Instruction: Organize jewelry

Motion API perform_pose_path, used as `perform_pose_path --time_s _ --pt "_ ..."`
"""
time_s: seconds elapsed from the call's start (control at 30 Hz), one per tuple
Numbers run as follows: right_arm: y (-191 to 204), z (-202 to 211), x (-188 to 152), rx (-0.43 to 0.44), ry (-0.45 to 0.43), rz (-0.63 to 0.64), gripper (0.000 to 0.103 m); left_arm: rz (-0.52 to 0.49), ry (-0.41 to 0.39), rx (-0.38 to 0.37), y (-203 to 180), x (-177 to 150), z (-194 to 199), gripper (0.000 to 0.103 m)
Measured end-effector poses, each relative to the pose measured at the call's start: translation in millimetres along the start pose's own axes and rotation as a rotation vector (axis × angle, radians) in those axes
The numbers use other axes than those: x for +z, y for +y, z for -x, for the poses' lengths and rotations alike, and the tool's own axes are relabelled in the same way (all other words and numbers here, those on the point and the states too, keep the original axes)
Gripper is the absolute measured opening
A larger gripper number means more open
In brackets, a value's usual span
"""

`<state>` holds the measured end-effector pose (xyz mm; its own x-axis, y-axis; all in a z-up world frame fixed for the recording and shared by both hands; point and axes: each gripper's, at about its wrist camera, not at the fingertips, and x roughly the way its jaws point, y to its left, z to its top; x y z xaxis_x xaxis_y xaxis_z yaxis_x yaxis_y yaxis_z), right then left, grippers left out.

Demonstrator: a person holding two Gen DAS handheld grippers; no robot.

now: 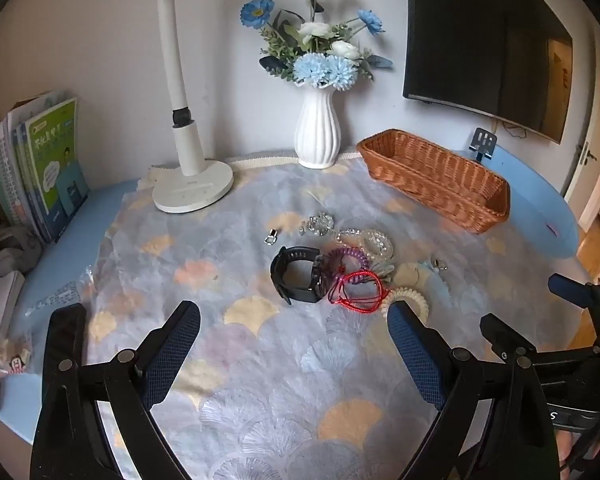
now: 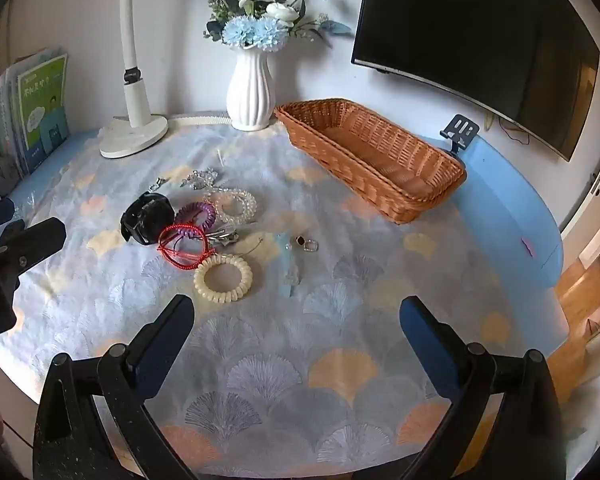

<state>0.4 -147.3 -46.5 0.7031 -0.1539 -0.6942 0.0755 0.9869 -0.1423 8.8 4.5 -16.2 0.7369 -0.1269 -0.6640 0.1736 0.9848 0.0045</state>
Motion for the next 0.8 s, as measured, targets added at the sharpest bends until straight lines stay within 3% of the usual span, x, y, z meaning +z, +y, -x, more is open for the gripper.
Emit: perform_pose_path --time_s 0.8 --pt "9.6 -8.1 -2.4 -0.008 0.011 0.025 0.103 0.012 0.053 -0.01 4.1 -2.9 -18.2 0.095"
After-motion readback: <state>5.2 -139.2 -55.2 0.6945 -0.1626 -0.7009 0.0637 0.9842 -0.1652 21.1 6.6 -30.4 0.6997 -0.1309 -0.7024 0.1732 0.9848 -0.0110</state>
